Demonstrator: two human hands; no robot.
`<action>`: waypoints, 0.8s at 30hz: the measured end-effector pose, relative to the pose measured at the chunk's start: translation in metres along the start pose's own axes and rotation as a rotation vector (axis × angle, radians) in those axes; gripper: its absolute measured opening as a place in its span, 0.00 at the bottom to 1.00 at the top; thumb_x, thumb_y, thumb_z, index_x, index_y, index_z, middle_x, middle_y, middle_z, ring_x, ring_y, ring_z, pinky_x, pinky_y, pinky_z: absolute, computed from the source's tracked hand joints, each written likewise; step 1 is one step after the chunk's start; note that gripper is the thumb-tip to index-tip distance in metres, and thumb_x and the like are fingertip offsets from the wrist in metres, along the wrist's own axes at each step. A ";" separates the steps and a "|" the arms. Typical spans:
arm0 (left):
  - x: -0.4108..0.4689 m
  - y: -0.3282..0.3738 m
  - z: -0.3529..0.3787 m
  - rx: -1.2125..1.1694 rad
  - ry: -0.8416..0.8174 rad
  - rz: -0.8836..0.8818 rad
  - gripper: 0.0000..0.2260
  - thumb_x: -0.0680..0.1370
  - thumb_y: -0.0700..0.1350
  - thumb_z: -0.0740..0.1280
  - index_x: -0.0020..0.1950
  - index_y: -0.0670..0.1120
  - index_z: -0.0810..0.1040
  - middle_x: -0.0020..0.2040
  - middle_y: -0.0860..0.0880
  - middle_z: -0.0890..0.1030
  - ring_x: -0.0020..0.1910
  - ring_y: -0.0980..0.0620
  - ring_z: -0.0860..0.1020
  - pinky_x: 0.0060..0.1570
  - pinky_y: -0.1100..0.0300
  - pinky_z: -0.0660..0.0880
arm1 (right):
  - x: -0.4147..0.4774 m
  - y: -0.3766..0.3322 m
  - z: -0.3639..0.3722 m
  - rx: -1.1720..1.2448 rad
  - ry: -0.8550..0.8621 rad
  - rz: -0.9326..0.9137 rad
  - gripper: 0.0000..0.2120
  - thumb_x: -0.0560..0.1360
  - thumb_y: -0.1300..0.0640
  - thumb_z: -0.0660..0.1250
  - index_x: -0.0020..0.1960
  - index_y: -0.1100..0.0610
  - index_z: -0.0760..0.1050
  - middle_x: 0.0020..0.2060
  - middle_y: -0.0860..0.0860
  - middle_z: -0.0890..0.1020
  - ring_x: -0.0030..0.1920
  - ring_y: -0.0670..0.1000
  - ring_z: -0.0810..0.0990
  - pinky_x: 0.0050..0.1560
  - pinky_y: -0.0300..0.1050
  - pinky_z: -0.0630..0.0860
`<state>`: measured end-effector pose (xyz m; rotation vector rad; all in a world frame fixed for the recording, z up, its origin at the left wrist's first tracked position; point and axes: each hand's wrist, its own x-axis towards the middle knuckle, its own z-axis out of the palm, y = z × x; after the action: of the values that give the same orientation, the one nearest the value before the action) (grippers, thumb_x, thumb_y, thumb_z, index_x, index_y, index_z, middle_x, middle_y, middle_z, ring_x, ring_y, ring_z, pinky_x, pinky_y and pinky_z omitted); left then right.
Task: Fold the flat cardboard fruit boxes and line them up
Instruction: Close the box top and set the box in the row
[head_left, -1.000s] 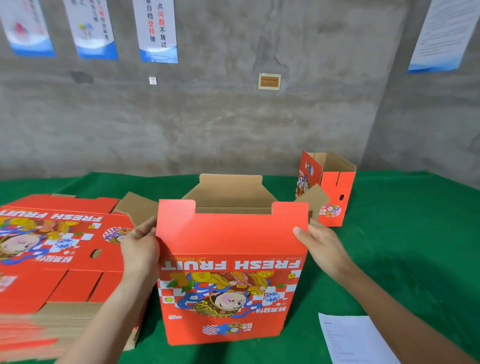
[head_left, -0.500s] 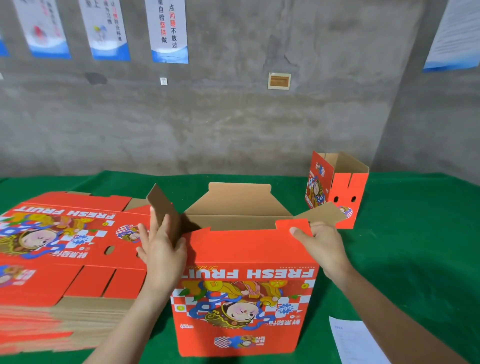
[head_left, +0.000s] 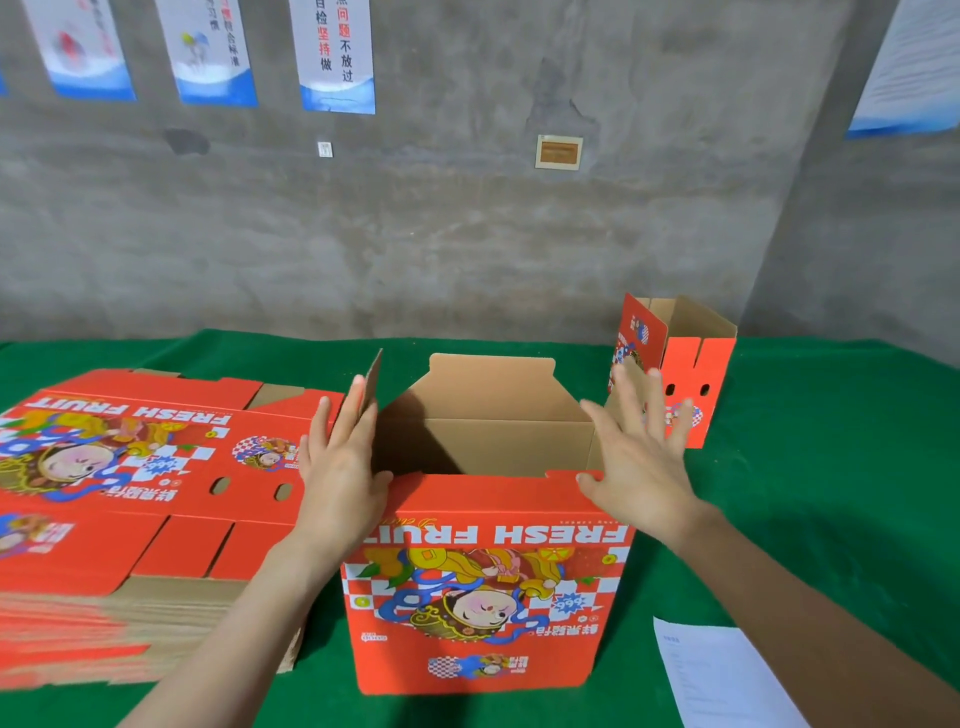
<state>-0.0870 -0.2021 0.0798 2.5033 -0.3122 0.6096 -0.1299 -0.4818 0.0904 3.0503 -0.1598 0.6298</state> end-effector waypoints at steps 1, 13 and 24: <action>0.001 0.001 -0.001 0.002 0.002 0.045 0.37 0.69 0.31 0.72 0.75 0.44 0.62 0.78 0.50 0.53 0.76 0.40 0.51 0.72 0.41 0.54 | 0.002 -0.002 -0.003 -0.028 -0.020 -0.074 0.39 0.70 0.50 0.69 0.75 0.48 0.54 0.76 0.52 0.35 0.72 0.57 0.26 0.67 0.63 0.27; 0.007 -0.004 -0.004 -0.176 -0.028 0.307 0.24 0.73 0.43 0.73 0.66 0.47 0.68 0.62 0.48 0.77 0.61 0.49 0.74 0.57 0.61 0.68 | 0.018 -0.012 -0.015 -0.004 -0.289 -0.269 0.45 0.70 0.66 0.65 0.78 0.47 0.44 0.76 0.47 0.34 0.75 0.54 0.32 0.75 0.57 0.39; 0.037 -0.007 0.003 0.062 -0.266 0.168 0.30 0.74 0.35 0.65 0.74 0.54 0.65 0.74 0.43 0.58 0.72 0.41 0.58 0.70 0.52 0.58 | 0.018 -0.020 -0.019 0.006 -0.347 -0.293 0.47 0.69 0.70 0.62 0.78 0.45 0.42 0.77 0.46 0.39 0.75 0.54 0.32 0.76 0.55 0.39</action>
<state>-0.0512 -0.2016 0.0929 2.6385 -0.6165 0.3532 -0.1189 -0.4629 0.1149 3.0705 0.2806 0.0840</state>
